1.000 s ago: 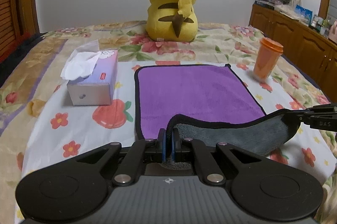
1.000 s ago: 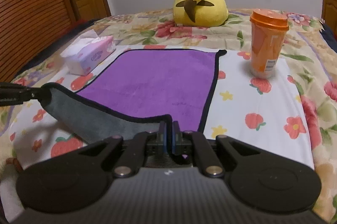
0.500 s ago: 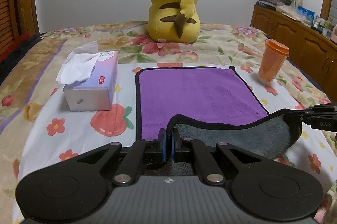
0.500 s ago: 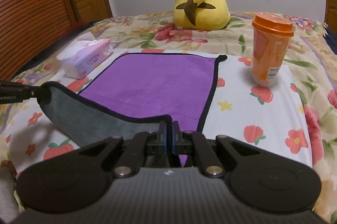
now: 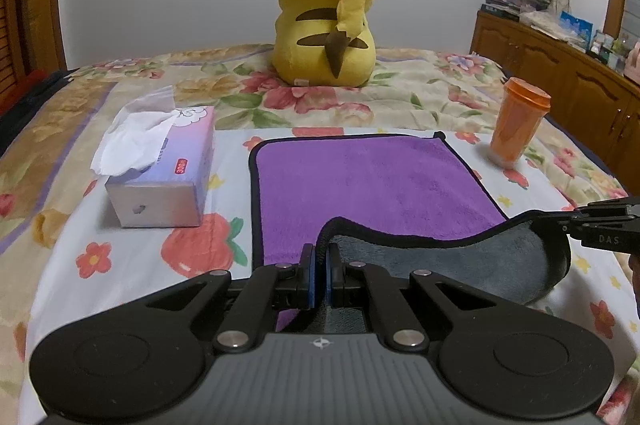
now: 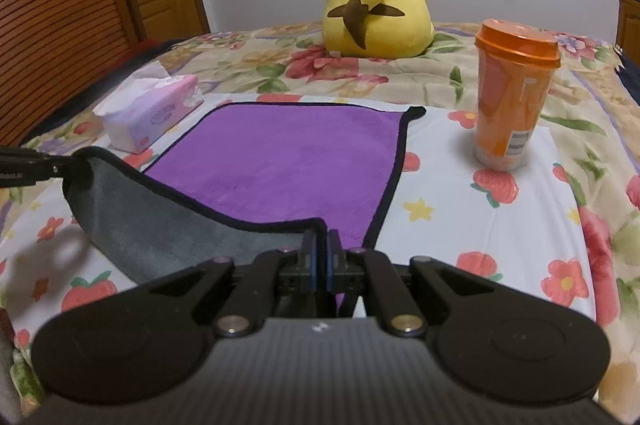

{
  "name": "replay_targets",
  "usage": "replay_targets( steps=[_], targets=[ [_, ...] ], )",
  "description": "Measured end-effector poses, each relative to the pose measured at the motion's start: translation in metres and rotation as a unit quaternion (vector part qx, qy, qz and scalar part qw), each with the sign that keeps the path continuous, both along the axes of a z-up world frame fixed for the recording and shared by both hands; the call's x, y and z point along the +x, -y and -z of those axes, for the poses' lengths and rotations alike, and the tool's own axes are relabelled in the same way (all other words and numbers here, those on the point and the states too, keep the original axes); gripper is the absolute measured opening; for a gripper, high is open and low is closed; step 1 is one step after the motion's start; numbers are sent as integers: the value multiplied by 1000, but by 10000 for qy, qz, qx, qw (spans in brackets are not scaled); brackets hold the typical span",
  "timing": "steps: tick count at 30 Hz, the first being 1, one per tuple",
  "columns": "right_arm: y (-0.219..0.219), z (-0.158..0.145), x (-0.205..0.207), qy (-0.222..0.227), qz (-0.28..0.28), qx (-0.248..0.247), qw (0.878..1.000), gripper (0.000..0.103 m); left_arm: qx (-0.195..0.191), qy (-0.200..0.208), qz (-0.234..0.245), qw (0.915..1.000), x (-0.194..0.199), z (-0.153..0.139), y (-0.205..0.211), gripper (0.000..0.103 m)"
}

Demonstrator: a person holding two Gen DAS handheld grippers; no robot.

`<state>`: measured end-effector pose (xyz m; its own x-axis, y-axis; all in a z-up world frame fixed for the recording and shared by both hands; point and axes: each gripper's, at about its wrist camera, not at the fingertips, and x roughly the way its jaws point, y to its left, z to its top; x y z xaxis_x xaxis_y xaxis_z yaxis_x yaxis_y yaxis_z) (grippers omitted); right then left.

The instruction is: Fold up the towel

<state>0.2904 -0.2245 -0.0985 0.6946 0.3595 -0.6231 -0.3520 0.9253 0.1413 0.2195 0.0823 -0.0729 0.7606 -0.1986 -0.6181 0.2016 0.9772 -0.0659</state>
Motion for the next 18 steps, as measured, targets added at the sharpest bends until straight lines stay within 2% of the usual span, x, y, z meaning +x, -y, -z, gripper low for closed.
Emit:
replay_targets(
  steps=[18],
  targets=[
    [-1, 5, 16, 110, -29, -90, 9999, 5, 84, 62, 39, 9999, 17, 5, 3, 8]
  ],
)
